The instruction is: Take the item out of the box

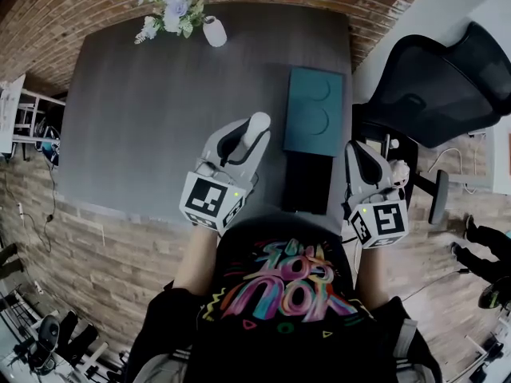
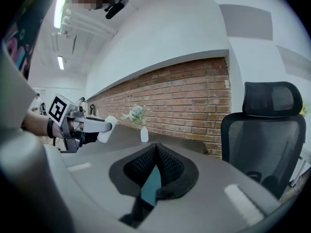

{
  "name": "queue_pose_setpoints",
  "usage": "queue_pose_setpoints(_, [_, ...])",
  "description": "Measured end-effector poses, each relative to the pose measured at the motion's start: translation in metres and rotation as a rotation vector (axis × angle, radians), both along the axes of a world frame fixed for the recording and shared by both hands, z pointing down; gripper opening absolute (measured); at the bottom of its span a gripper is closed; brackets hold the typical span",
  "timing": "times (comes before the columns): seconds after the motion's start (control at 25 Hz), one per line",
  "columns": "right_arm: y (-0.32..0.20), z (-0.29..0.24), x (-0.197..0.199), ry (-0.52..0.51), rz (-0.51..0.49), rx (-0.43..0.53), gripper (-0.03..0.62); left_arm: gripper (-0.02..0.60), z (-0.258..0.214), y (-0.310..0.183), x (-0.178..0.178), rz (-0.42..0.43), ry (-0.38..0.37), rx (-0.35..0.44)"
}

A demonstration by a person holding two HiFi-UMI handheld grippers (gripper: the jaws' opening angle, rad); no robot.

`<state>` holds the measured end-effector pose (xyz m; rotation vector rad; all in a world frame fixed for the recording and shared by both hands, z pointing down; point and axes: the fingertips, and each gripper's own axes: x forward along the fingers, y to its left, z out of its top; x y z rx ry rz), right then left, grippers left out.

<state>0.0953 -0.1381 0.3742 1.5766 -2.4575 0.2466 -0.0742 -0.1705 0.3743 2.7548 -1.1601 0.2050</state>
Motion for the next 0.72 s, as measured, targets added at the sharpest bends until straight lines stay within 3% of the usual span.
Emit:
queue_pose_setpoints(0.28, [0.001, 0.0, 0.0, -0.006, 0.005, 0.001, 0.0, 0.127, 0.003, 0.01, -0.015, -0.04, 0.077, -0.037])
queue_pose_setpoints(0.72, [0.004, -0.002, -0.005, 0.004, -0.031, 0.002, 0.0, 0.127, 0.003, 0.016, -0.018, -0.044, 0.106, -0.05])
